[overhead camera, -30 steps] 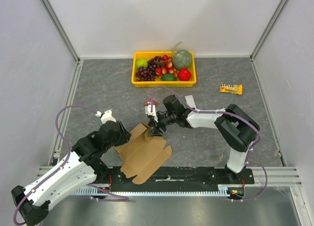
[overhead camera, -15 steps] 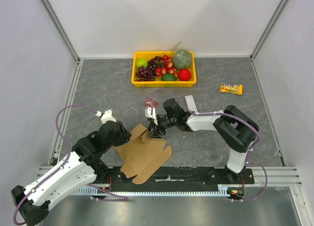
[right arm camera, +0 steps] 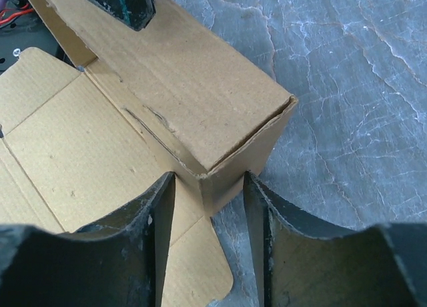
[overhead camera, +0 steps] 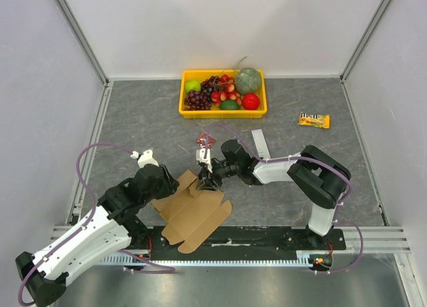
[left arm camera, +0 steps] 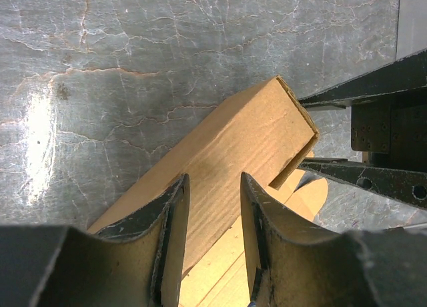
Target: Fold the paper box
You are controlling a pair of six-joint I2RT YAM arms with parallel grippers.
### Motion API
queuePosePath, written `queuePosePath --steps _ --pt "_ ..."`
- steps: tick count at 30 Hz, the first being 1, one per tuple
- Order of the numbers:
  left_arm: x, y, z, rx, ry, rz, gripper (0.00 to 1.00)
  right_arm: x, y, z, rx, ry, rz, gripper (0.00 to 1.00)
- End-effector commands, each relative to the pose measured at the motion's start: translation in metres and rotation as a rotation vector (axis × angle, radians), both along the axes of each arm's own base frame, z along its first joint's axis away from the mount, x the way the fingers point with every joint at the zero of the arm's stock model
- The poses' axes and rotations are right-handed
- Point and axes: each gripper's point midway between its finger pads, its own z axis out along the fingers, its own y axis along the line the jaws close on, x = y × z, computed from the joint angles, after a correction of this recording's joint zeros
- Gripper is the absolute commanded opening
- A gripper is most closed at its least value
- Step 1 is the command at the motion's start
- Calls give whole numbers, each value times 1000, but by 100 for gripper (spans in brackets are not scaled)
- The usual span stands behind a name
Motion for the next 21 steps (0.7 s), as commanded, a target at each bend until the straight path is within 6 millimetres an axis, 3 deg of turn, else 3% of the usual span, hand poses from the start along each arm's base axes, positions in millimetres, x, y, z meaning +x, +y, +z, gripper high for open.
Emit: queuePosePath --steps 1,7,21 --pt "0 -4 -2 -5 -7 -23 43 0 11 17 78 -32 -7 54" --pt "0 -4 -1 -7 -7 -21 43 -1 16 20 107 -27 -24 54" --pt "0 -6 -3 -11 -6 -32 43 6 28 19 141 -38 -188 38"
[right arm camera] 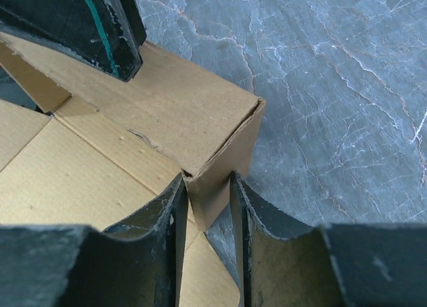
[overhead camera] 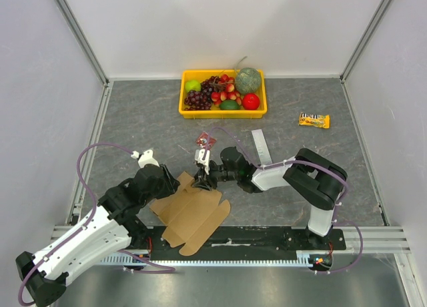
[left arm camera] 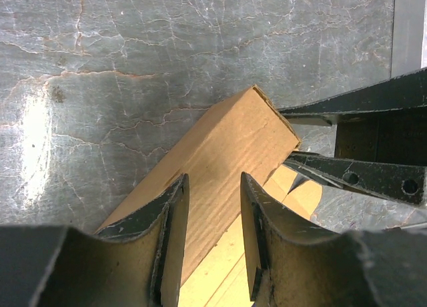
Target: Fold the paper box
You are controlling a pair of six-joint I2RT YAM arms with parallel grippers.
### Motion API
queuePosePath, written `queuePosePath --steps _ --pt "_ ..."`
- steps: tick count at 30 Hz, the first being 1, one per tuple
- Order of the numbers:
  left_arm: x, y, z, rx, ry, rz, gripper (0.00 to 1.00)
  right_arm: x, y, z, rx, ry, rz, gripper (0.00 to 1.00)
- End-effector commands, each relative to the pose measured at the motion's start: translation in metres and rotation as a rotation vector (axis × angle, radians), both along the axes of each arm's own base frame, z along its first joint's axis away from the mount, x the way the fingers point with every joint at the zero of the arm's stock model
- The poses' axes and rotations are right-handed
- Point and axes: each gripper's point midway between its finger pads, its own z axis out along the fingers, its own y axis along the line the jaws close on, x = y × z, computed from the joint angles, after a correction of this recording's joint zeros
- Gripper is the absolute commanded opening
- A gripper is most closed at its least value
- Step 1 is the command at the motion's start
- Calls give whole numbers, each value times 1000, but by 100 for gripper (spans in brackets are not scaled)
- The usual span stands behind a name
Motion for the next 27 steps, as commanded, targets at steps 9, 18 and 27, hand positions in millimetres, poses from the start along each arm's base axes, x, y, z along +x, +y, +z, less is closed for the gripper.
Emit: queuePosePath --steps 9,18,27 --pt "-2 -4 -3 -7 -2 -30 43 13 14 16 101 -62 -235 34" --pt "-2 -5 -2 -9 -5 -37 43 22 15 15 147 -107 -398 35" --pt "-2 -5 0 -12 -11 -41 43 24 14 13 141 -187 -502 29"
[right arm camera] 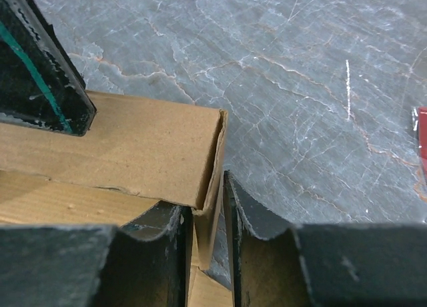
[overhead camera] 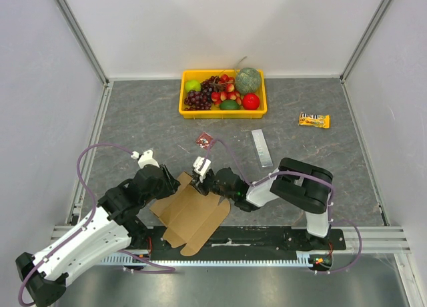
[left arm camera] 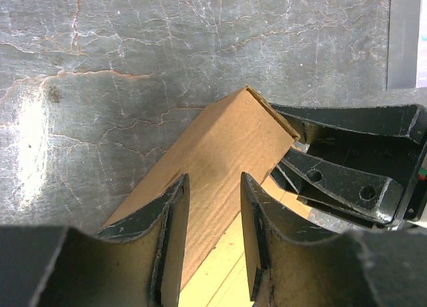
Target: Fold the paper box
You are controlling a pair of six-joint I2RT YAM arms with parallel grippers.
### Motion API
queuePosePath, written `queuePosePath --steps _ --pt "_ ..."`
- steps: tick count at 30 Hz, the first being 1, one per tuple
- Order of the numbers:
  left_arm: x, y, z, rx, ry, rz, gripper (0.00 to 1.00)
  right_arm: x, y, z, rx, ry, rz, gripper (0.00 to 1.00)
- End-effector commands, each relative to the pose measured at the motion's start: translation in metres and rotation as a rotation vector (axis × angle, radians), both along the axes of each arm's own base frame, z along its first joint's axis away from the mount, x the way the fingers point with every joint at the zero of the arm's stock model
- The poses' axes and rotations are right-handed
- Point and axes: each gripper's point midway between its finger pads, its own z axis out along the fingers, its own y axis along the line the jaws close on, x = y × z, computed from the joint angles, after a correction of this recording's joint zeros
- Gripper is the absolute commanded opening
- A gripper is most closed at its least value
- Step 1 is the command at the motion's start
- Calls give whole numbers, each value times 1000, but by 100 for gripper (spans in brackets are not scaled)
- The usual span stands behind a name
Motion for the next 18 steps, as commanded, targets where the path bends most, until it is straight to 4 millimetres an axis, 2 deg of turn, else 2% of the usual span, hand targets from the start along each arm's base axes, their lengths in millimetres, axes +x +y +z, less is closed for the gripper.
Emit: queuePosePath --steps 1,5,18 --pt "-2 -4 -1 -1 -3 -38 43 12 -4 16 43 -92 -120 29" --pt "-2 -5 0 -4 -7 -42 43 17 -9 16 20 -138 -207 28" --pt "-3 -6 -1 -9 -8 -52 43 19 -17 10 -8 -222 -327 18"
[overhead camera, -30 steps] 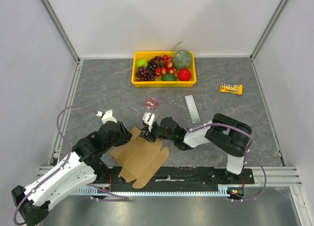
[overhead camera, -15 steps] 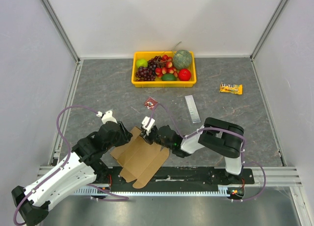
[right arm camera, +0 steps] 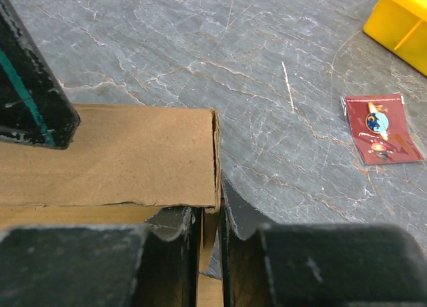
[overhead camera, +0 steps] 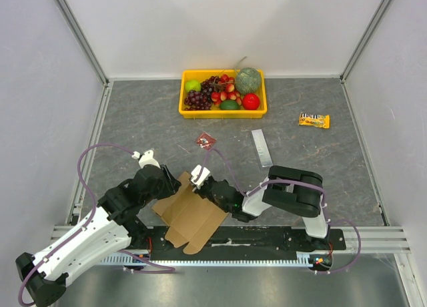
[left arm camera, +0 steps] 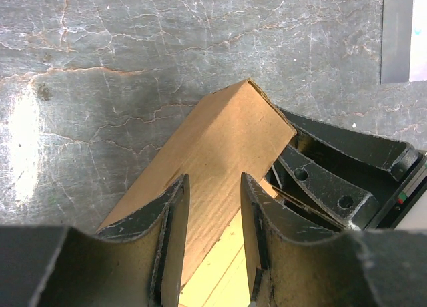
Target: Fold the paper box
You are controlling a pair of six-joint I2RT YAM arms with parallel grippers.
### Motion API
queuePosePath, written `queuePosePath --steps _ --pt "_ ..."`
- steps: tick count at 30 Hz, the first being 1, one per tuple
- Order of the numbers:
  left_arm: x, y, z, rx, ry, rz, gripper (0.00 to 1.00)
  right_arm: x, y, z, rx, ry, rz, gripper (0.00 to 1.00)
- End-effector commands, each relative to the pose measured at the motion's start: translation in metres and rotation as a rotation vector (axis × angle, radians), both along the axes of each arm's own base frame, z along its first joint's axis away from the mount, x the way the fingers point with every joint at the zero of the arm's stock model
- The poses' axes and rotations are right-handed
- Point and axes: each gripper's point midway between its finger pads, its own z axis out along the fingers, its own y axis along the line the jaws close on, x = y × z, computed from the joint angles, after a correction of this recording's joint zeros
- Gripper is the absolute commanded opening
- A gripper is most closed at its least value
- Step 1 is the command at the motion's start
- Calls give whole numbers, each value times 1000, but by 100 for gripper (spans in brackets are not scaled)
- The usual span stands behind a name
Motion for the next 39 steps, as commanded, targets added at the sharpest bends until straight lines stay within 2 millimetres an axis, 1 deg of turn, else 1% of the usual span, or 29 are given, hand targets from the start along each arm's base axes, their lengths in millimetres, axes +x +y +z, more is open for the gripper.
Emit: queuePosePath --steps 1,5,7,8,11,14,18,20,23,24,25,26,27,29,30,32,33,34,35,36,38,39 --pt "-1 -3 -1 5 -15 -35 43 11 -9 7 15 -70 -98 18" --pt "-1 -3 0 4 -16 -38 43 11 -10 7 23 -80 -119 16" --pt "-1 -3 -1 5 -14 -39 43 11 -9 7 27 -82 -121 16" --pt "-1 -3 -1 4 -15 -40 43 11 -9 6 29 -80 -124 19" --pt "-1 -4 1 -1 -21 -41 43 10 -11 12 58 -80 -127 44" --pt "0 -3 6 -4 -34 -39 43 8 -13 17 70 -81 -118 59" --pt "1 -4 8 -7 -39 -37 43 1 -18 22 72 -71 -85 69" --pt "2 -3 9 -8 -42 -32 43 -5 -24 26 79 -65 -65 72" --pt "4 -3 13 -9 -53 -29 43 -12 -32 30 77 -57 -36 76" --pt "4 -3 14 -9 -57 -28 43 -15 -35 28 85 -15 -36 77" --pt "4 -3 15 -8 -59 -28 43 -17 -38 31 89 -4 -34 78" --pt "5 -3 17 -9 -64 -29 43 -20 -41 32 86 12 -30 79" --pt "6 -3 17 -6 -66 -27 43 -22 -45 40 103 25 -29 80" --pt "7 -3 18 -6 -69 -29 44 -26 -56 43 108 74 -48 82" --pt "7 -4 18 -9 -71 -28 43 -28 -62 48 121 107 -65 83" --pt "8 -5 18 -7 -71 -32 44 -31 -78 45 106 209 -128 84" --pt "8 -6 17 -9 -72 -36 44 -34 -84 49 129 267 -156 85" --pt "8 -6 17 -10 -74 -36 44 -38 -92 48 145 330 -183 85" --pt "9 -7 17 -11 -79 -37 44 -42 -99 54 184 379 -208 85" --pt "10 -7 14 -8 -77 -39 44 -46 -107 53 217 439 -241 85" --pt "11 -9 14 -8 -78 -43 44 -54 -123 59 312 549 -309 85" --pt "11 -9 14 -5 -76 -46 44 -59 -130 56 339 605 -338 85"
